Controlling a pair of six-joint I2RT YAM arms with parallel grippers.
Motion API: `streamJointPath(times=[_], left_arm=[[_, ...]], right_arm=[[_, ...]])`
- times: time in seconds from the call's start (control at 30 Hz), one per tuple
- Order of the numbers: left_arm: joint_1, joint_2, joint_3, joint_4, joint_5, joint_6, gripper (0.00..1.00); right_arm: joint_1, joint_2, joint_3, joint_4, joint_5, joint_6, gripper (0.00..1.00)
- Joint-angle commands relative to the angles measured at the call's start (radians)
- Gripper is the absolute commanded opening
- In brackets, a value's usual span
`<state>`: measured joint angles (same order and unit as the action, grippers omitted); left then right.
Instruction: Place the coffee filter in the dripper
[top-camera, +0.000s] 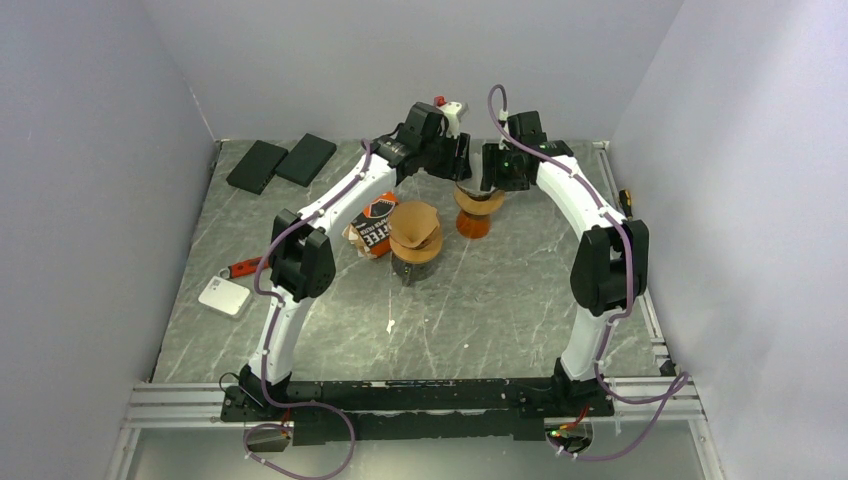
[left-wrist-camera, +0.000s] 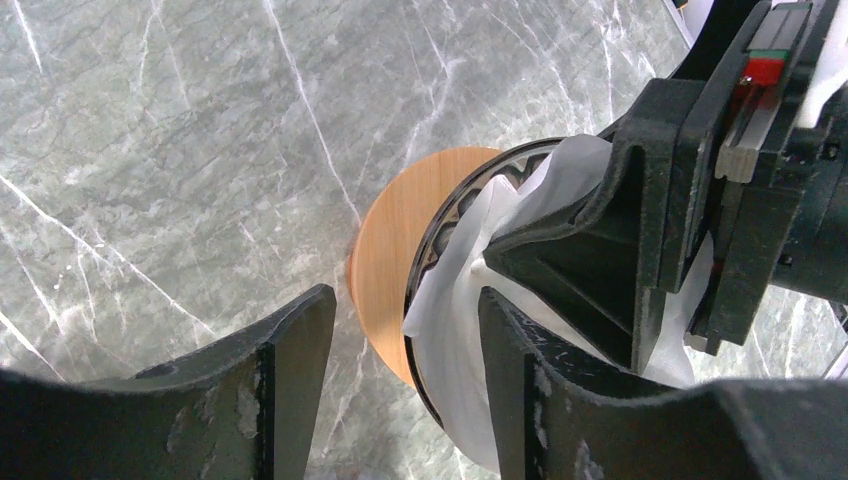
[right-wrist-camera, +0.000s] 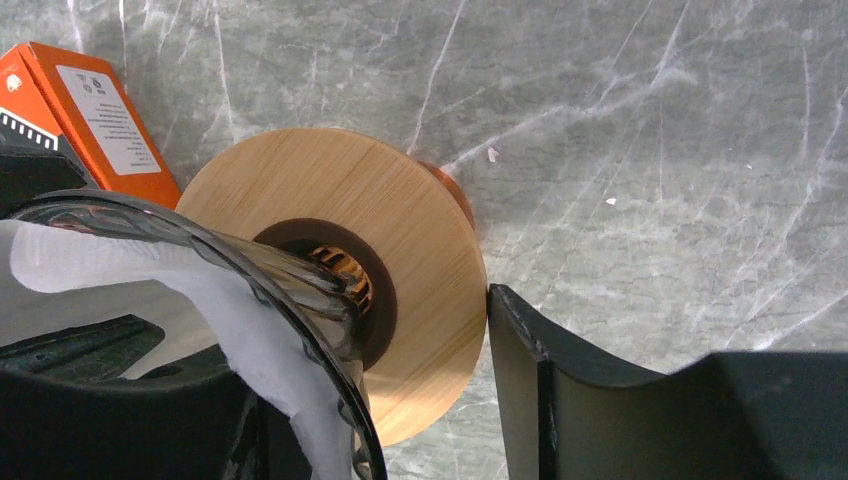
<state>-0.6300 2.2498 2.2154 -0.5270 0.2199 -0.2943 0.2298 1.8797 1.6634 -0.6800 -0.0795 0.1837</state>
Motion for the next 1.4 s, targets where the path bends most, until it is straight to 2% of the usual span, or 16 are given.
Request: streamJointPath(times=[0.0, 0.17, 0.37, 0.47, 0.7, 1.07, 1.2, 1.27, 1.37], left_arm=[[-0.004, -0.023, 0.004, 0.028, 0.011, 0.003, 0.62], [-0.004, -0.020, 0.008, 0.023, 0.006, 0.004, 0.66], [-0.004, -0.032, 0.007, 0.024, -0.005, 0.007, 0.72], [-0.003, -0.041, 0.006, 0.028, -0.008, 0.010, 0.74], [-0.004, -0.055, -0.001, 0.026, -0.013, 0.015, 0.78], [-0.004, -0.063, -0.004, 0.024, -0.014, 0.016, 0.80], [-0.003, -0.092, -0.011, 0.031, -0.010, 0.024, 0.89], [-0.003, -0.122, -0.030, 0.051, -0.004, 0.024, 0.97], [-0.002, -0.189, -0.082, 0.108, 0.030, 0.024, 1.00]], right_arm=[[-0.001, 0.012, -0.014, -0.004, 0.032, -0.010, 0.56], [-0.001, 0.003, -0.004, -0.008, 0.017, -0.012, 0.57], [-0.001, -0.048, 0.033, -0.024, -0.019, -0.011, 0.71], [-0.001, -0.076, 0.050, -0.035, -0.026, -0.003, 0.75], [-0.003, -0.129, 0.080, -0.055, -0.011, 0.017, 0.77], [-0.013, -0.192, 0.086, -0.064, 0.015, 0.032, 0.77], [-0.023, -0.203, 0.086, -0.059, -0.015, 0.041, 0.77], [-0.036, -0.218, 0.078, -0.044, -0.047, 0.051, 0.77], [-0.061, -0.249, 0.057, -0.008, -0.121, 0.070, 0.79]])
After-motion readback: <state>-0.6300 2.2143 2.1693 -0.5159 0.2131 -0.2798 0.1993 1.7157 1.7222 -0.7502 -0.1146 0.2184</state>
